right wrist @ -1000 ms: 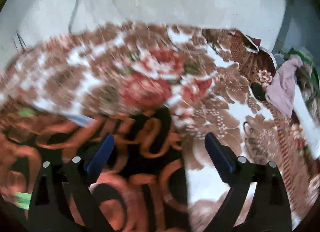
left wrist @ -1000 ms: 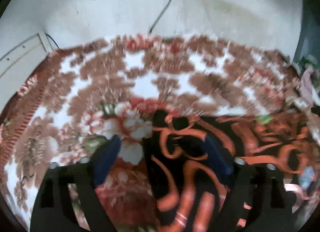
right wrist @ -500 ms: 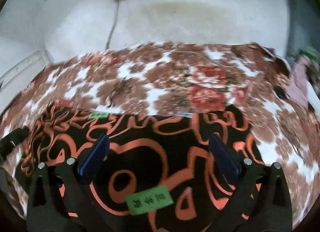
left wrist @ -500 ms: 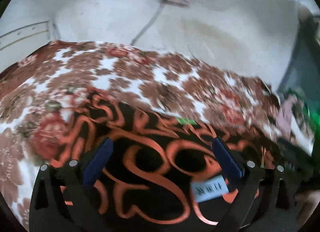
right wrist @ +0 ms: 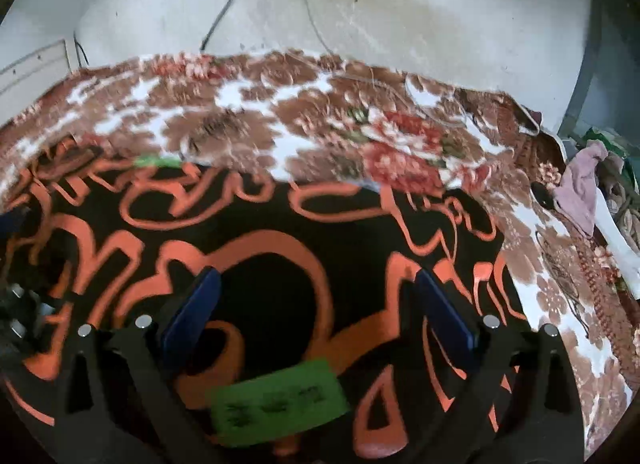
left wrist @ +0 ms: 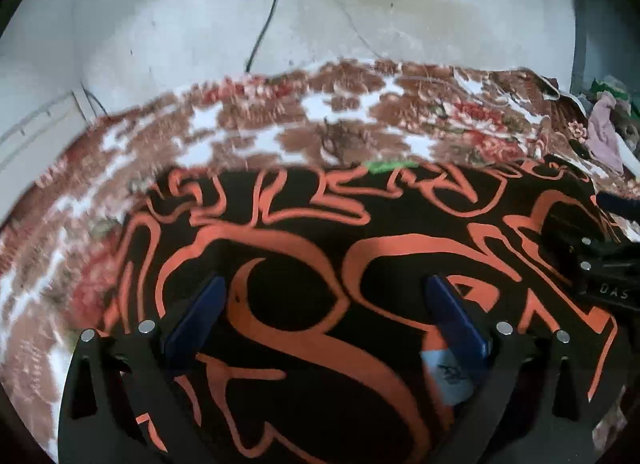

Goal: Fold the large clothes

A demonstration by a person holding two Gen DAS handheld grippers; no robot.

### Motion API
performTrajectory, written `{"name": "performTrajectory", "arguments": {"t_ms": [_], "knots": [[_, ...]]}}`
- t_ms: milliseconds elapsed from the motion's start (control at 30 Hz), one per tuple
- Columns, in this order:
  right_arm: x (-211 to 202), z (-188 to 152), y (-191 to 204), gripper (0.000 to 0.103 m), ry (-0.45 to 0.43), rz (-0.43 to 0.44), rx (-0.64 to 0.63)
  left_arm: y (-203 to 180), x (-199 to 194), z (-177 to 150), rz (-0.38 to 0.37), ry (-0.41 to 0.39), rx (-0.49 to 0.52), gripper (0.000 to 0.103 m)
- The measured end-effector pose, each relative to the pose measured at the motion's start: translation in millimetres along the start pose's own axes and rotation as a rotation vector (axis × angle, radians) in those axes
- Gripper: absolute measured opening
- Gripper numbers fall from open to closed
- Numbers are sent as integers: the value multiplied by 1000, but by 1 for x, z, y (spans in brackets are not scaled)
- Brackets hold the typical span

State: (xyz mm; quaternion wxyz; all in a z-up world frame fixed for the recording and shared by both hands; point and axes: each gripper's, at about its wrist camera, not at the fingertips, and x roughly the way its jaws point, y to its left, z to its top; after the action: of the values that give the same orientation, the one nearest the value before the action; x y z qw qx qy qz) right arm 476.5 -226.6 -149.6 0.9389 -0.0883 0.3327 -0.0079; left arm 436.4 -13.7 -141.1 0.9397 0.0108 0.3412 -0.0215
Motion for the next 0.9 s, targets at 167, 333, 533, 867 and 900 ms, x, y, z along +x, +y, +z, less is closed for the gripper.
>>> {"name": "performTrajectory", "arguments": {"t_ms": [167,333,533,867,900], "knots": [[6,-9,-21,96,3,28,39,18,3,-7,50,-14,-9,99],[2,-14,-39,97,-22,11,61,44,6,-13,69,-7,-42,99],[3,-16,-69,98,0,47,97,81,14,-21,133,37,-90,99],[21,-28,-133,98,66,-145,209,109,12,-21,186,57,-139,98],[24,-30,-143,97,91,-114,254,108,4,-18,204,33,-135,97]]}}
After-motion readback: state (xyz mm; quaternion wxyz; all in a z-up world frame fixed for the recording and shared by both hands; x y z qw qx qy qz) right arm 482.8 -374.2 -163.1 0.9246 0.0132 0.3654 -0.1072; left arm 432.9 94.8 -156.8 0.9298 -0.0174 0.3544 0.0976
